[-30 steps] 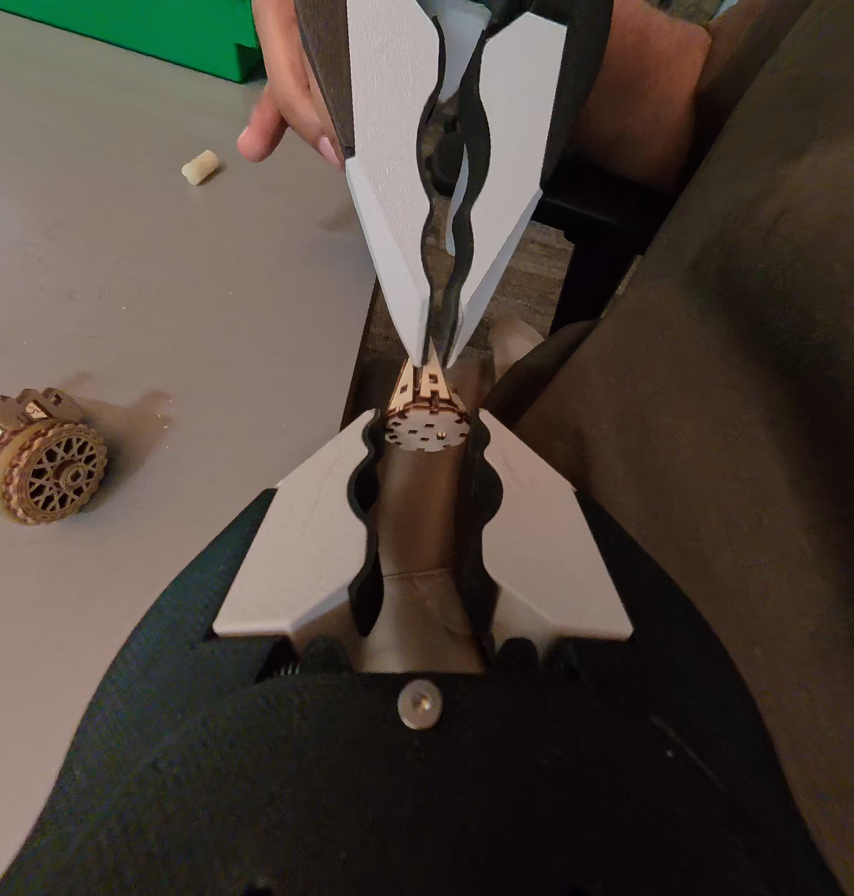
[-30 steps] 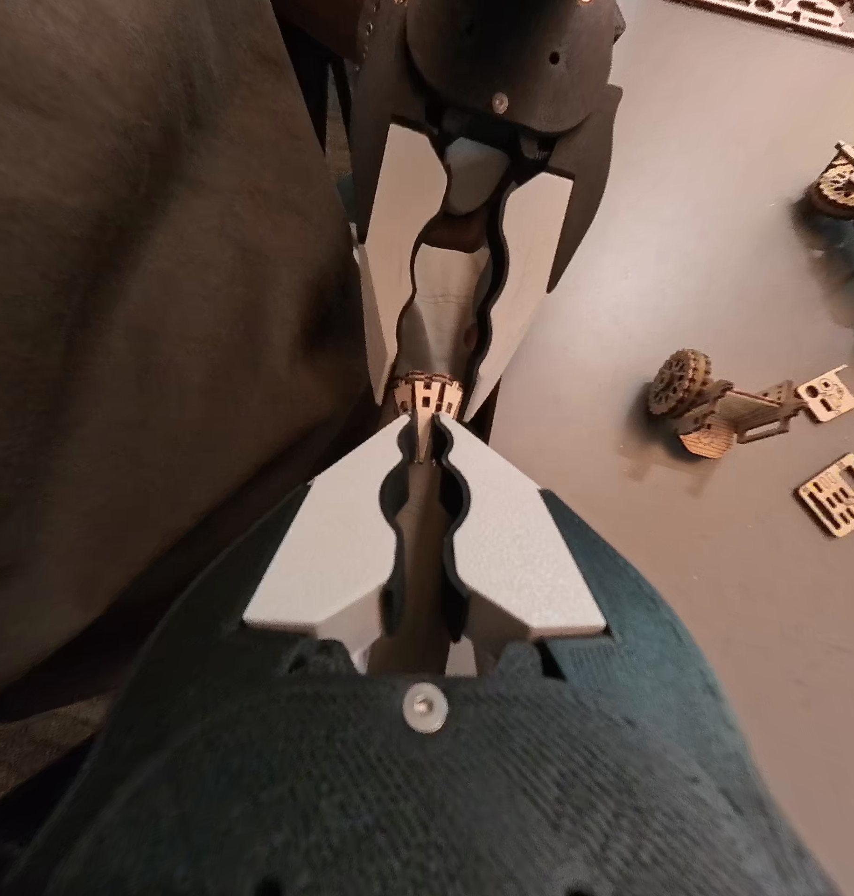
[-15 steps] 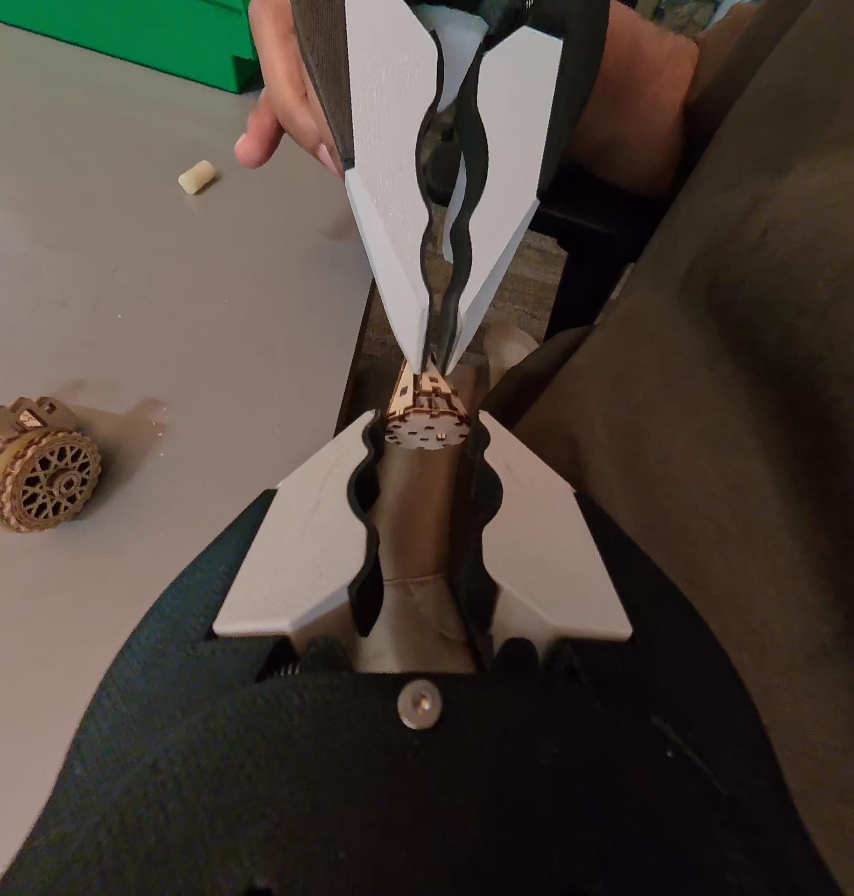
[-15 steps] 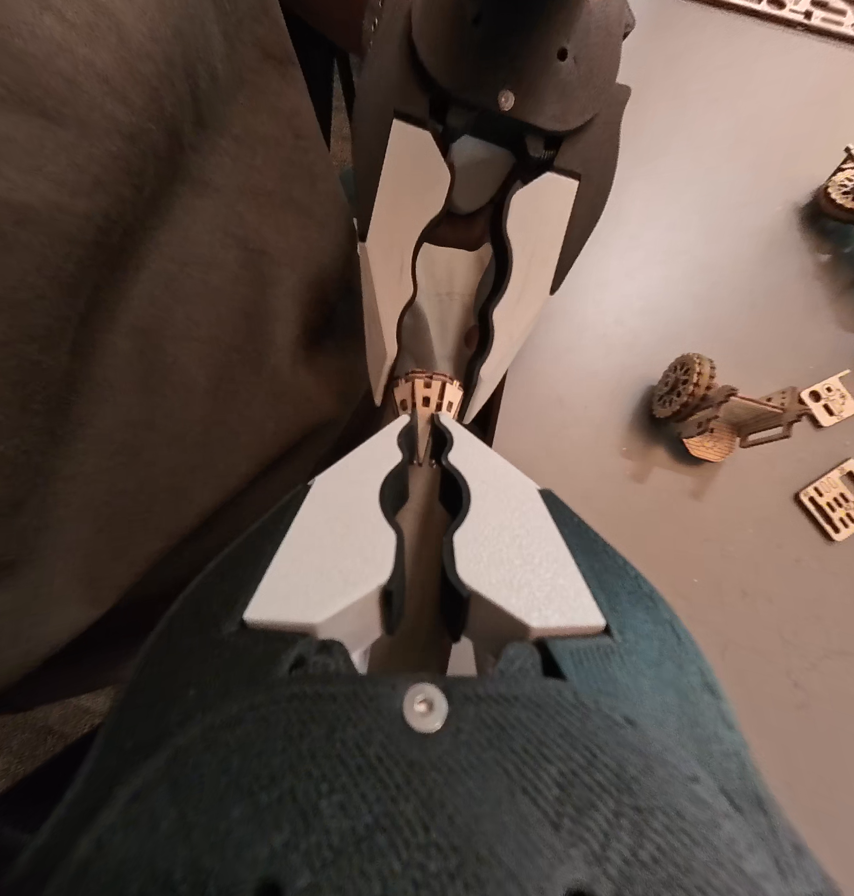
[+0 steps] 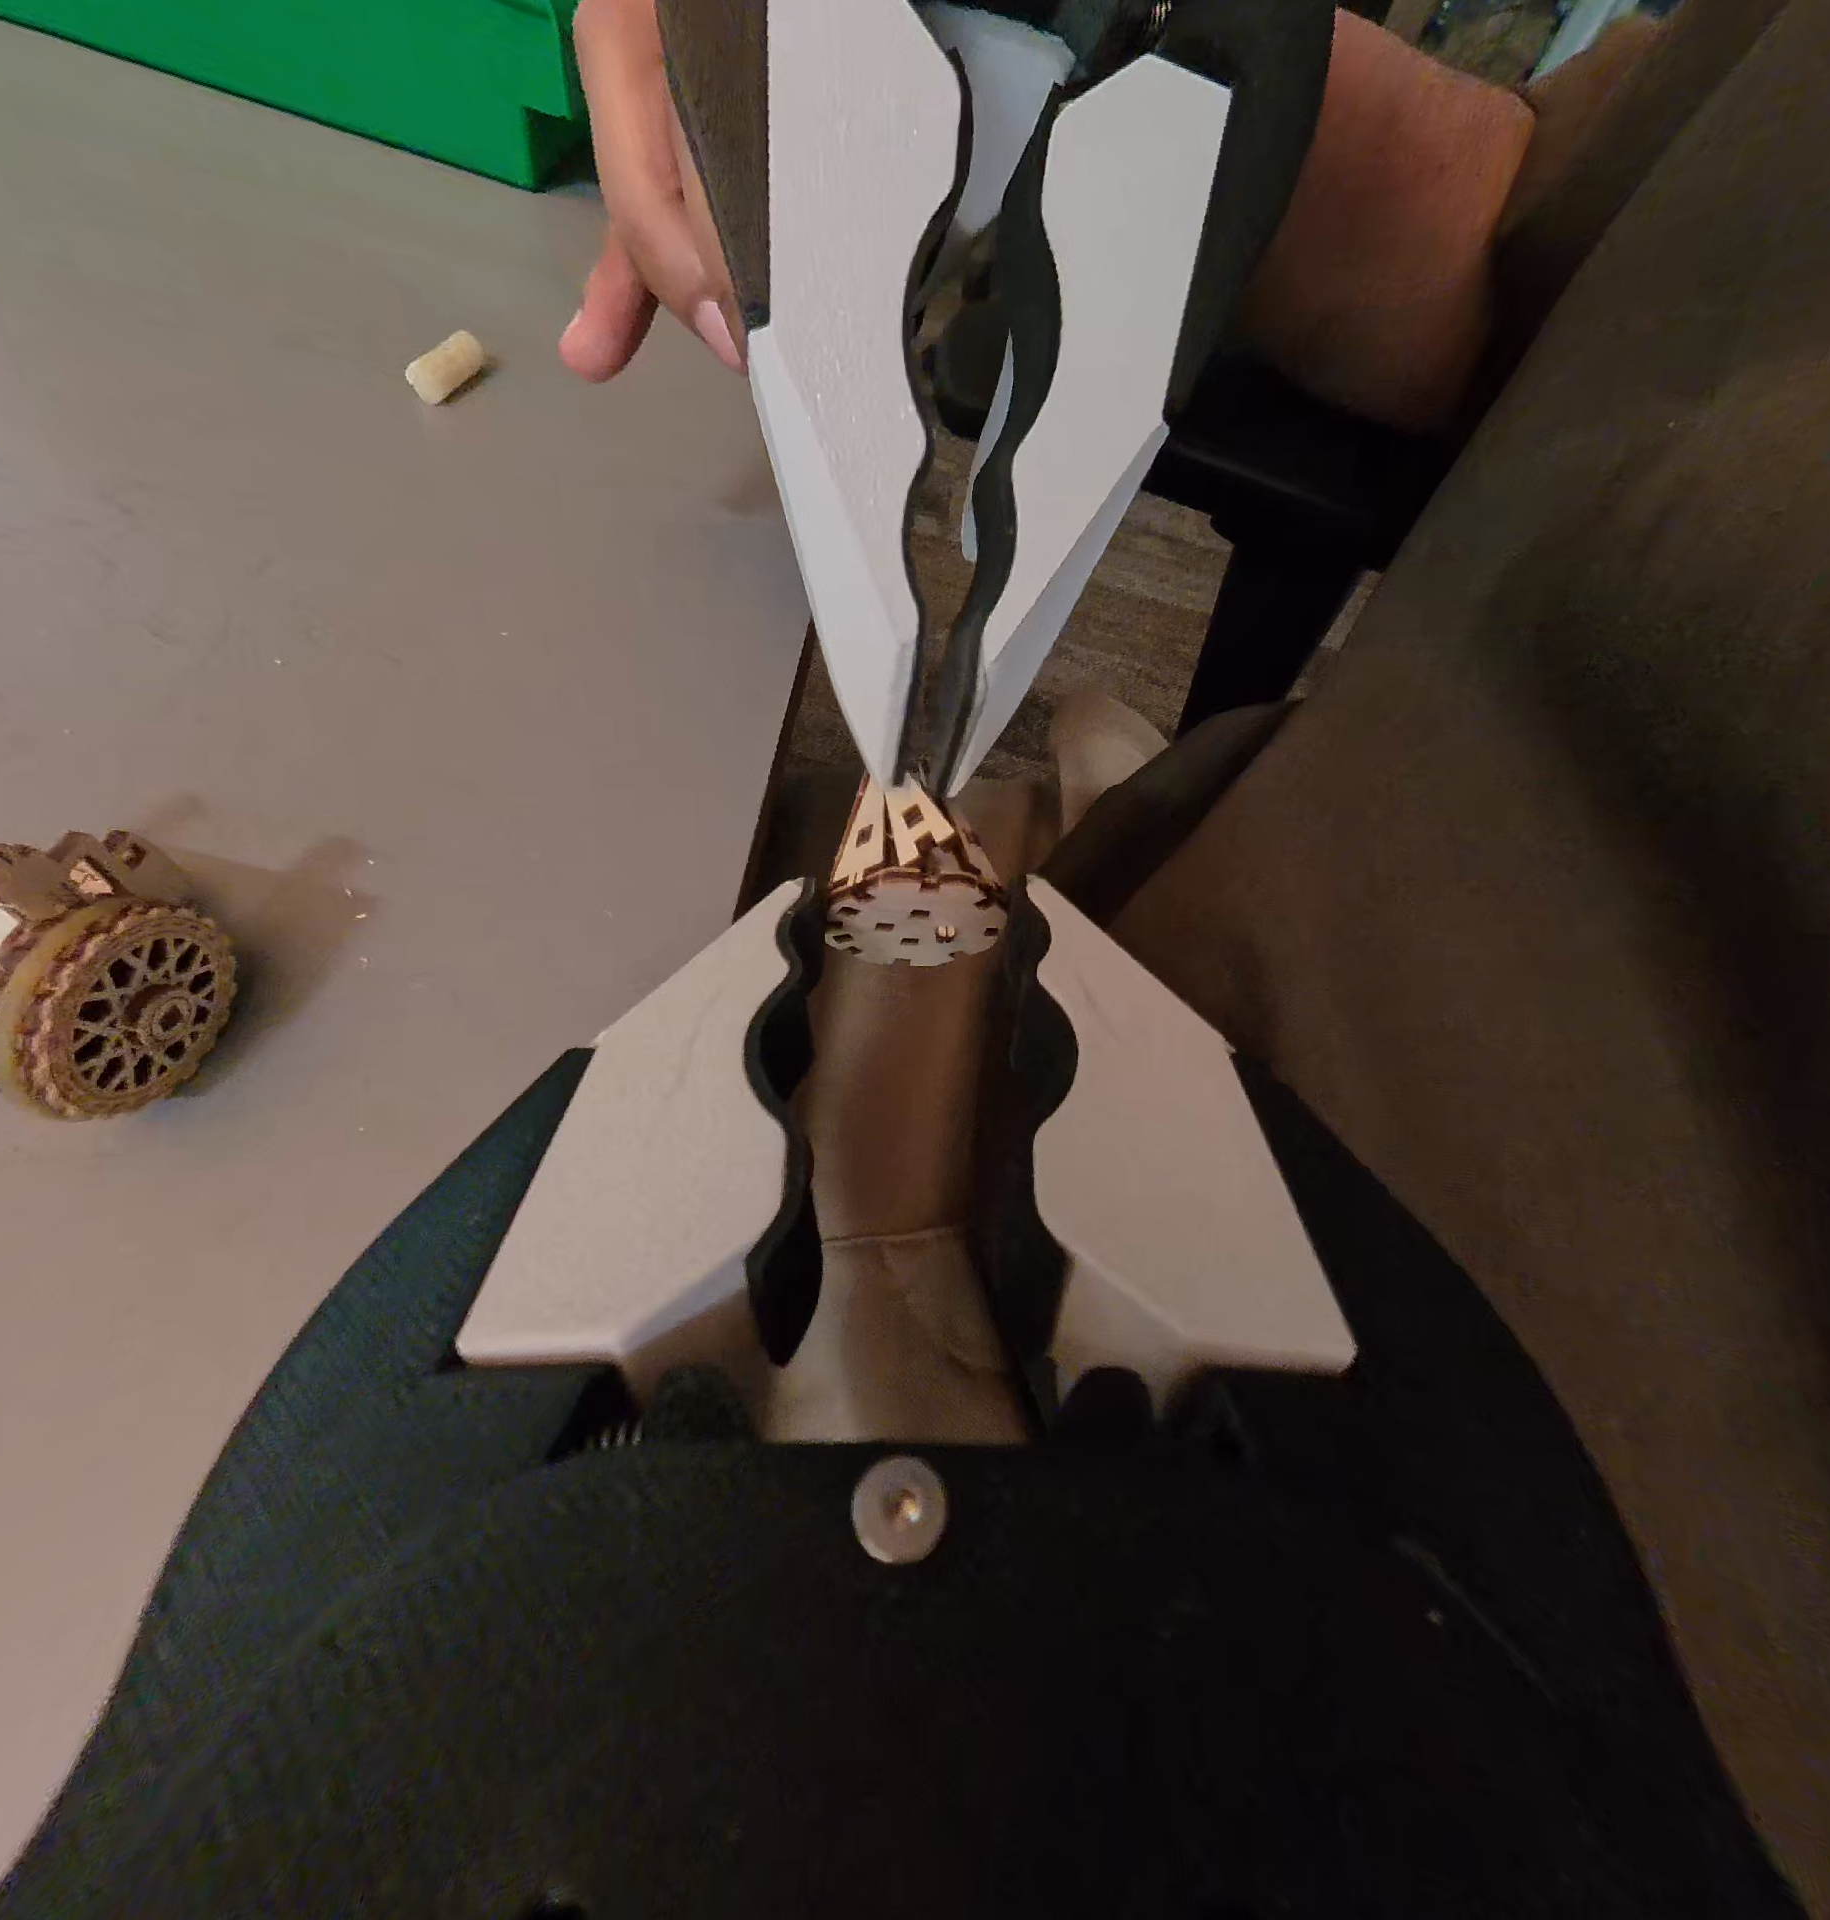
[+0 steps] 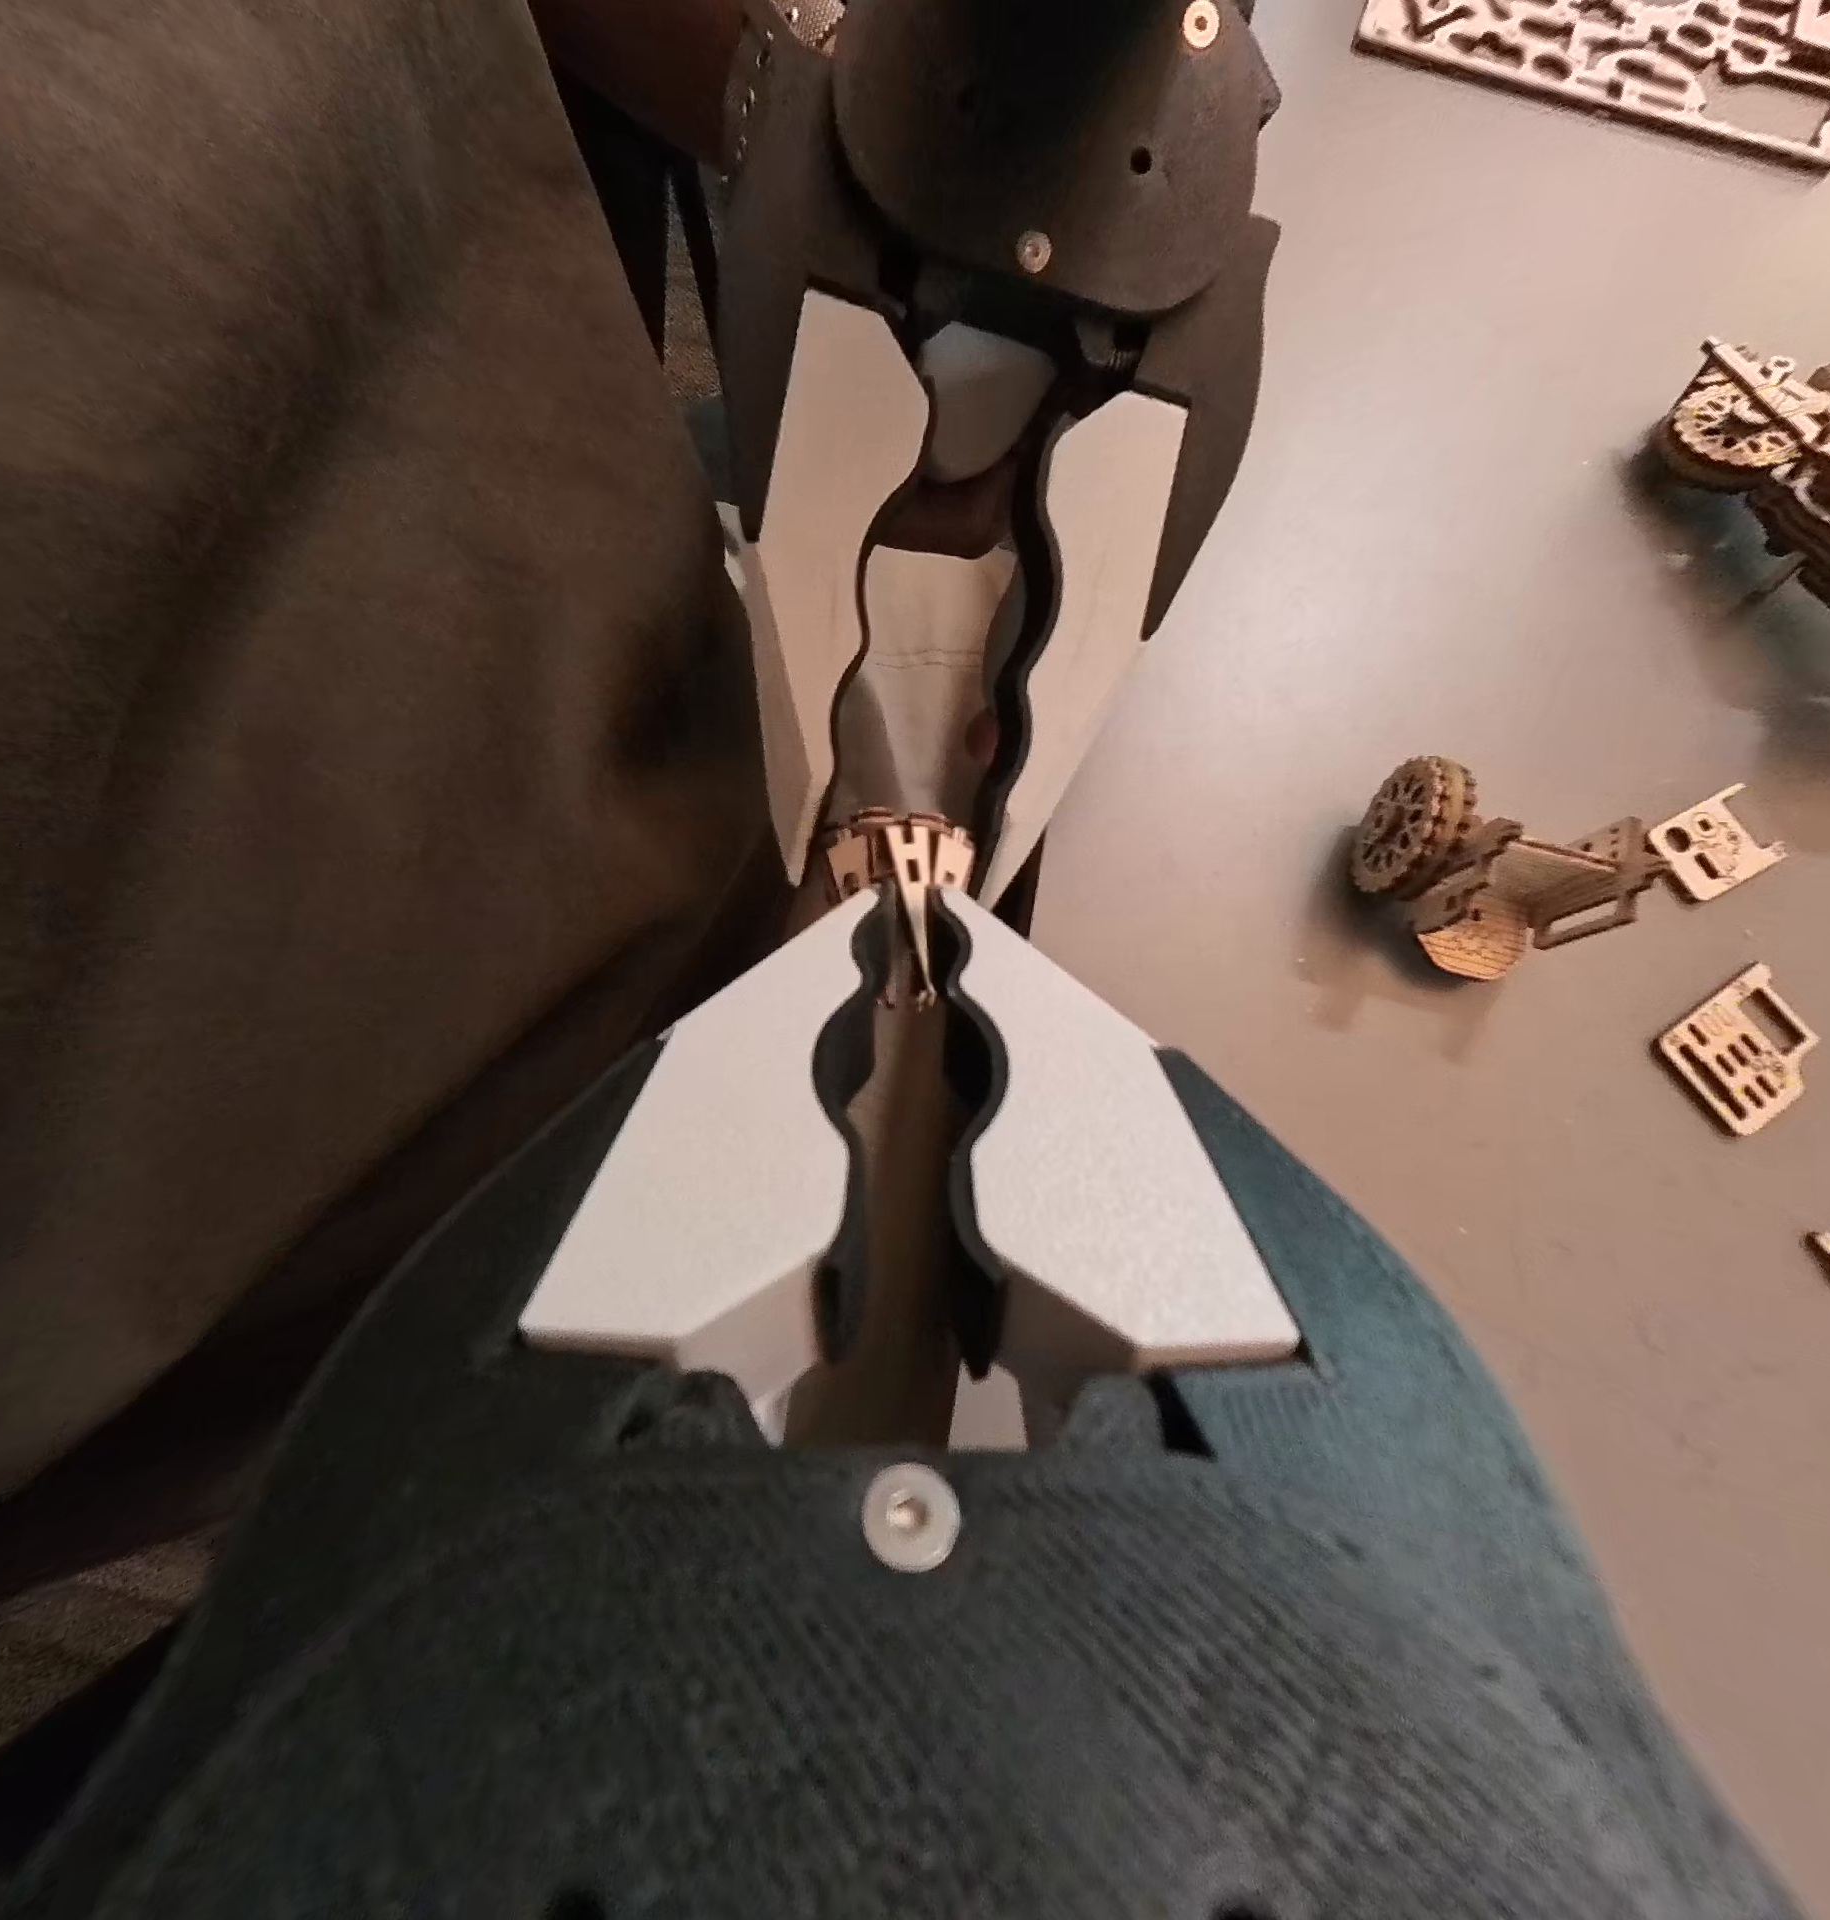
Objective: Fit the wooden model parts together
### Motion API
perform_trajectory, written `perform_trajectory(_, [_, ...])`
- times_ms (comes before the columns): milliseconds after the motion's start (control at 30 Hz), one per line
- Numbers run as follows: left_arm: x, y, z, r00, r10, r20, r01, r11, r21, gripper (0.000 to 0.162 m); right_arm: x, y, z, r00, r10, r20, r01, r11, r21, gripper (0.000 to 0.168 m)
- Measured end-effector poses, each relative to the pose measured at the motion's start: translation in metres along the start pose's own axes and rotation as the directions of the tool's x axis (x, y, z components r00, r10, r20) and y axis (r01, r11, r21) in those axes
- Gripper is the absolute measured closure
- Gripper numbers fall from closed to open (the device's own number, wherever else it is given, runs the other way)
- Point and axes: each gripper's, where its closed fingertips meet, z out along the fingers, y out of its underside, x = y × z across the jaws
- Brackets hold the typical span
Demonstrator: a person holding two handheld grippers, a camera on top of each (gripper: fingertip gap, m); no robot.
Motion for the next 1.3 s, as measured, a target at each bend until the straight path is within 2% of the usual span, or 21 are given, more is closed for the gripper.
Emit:
perform_trajectory(867, [-0.0011,-0.0014,0.0001,1.000,-0.024,0.001,0.024,1.000,0.008,0.130,-0.0034,-0.0067,0.0029,1.000,-0.011,0.002,0.011,1.000,0.018,0.168])
perform_trajectory(1300, [-0.0016,-0.0024,-0.0002,1.000,-0.026,0.002,0.026,1.000,0.016,0.130,0.0016,-0.0065,0.0020,0.999,0.038,0.005,-0.038,0.998,0.055,0.162])
